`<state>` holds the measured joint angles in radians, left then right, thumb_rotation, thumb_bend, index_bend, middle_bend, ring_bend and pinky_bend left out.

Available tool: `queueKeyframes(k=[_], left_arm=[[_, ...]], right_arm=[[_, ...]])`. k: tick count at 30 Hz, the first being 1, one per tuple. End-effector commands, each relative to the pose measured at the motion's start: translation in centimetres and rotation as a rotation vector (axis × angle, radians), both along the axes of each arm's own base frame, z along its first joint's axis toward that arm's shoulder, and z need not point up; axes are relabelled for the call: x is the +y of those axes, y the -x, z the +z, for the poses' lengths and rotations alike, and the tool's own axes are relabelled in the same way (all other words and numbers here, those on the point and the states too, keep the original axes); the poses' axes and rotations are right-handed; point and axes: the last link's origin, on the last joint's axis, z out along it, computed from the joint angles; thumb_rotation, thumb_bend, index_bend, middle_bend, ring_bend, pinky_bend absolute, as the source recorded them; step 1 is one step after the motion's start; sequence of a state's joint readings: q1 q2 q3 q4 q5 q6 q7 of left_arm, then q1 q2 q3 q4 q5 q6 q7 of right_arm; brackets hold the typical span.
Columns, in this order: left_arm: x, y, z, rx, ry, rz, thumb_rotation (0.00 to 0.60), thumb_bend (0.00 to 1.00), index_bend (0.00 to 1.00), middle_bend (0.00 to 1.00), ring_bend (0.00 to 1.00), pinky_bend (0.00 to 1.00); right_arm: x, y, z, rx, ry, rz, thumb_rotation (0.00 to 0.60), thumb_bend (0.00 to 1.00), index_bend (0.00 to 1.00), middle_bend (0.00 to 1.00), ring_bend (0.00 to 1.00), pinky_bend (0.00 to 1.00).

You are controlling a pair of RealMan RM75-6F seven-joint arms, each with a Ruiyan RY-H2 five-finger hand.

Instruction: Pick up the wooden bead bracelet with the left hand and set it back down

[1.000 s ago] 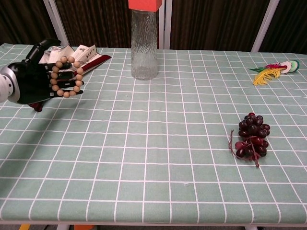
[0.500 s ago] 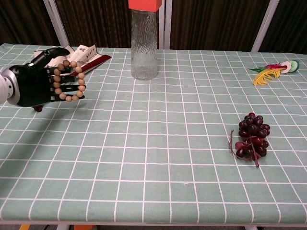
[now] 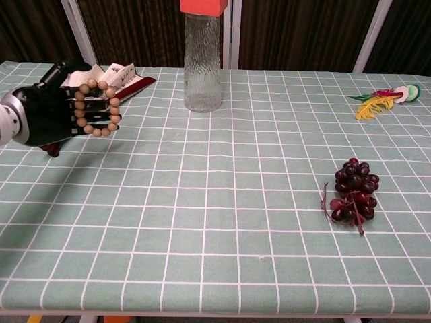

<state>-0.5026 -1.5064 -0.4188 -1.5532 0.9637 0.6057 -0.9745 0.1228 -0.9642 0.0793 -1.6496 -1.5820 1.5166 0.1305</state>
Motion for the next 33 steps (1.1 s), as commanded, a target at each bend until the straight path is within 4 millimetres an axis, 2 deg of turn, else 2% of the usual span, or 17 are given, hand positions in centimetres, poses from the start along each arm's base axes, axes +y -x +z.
queueKeyframes(k=[1, 8, 14, 18, 20, 27, 33], left_arm=[[0.03, 0.07, -0.05, 0.005, -0.005, -0.006, 0.235, 0.42, 0.69, 0.77, 0.42, 0.11], [0.05, 0.06, -0.13, 0.009, -0.013, -0.017, 0.344, 0.42, 0.68, 0.77, 0.42, 0.11], [0.11, 0.04, -0.11, 0.018, -0.021, -0.032, 0.357, 0.42, 0.68, 0.76, 0.42, 0.11], [0.04, 0.04, -0.12, 0.016, -0.028, -0.033, 0.458, 0.43, 0.68, 0.76, 0.42, 0.11], [0.03, 0.05, -0.12, 0.013, -0.029, -0.032, 0.474, 0.43, 0.68, 0.76, 0.42, 0.11], [0.04, 0.09, -0.06, 0.006, -0.033, -0.032, 0.474, 0.45, 0.66, 0.76, 0.42, 0.11], [-0.07, 0.03, 0.01, 0.004, -0.043, -0.04, 0.429, 0.56, 0.65, 0.74, 0.42, 0.11]], right_arm=[[0.04, 0.04, -0.01, -0.001, 0.0, -0.001, 0.6, 0.05, 0.0, 0.02, 0.0, 0.0], [0.05, 0.14, -0.06, -0.003, -0.001, -0.005, 0.6, 0.05, 0.0, 0.02, 0.0, 0.0], [0.05, 0.14, -0.08, -0.003, -0.003, -0.005, 0.6, 0.05, 0.0, 0.02, 0.0, 0.0], [0.05, 0.14, -0.11, -0.004, -0.004, -0.006, 0.6, 0.05, 0.0, 0.02, 0.0, 0.0], [0.06, 0.14, -0.1, -0.005, -0.003, -0.006, 0.6, 0.05, 0.0, 0.02, 0.0, 0.0], [0.13, 0.08, -0.12, -0.005, -0.004, -0.005, 0.6, 0.05, 0.0, 0.02, 0.0, 0.0], [0.19, 0.0, -0.04, -0.007, -0.002, -0.003, 0.6, 0.05, 0.0, 0.02, 0.0, 0.0]])
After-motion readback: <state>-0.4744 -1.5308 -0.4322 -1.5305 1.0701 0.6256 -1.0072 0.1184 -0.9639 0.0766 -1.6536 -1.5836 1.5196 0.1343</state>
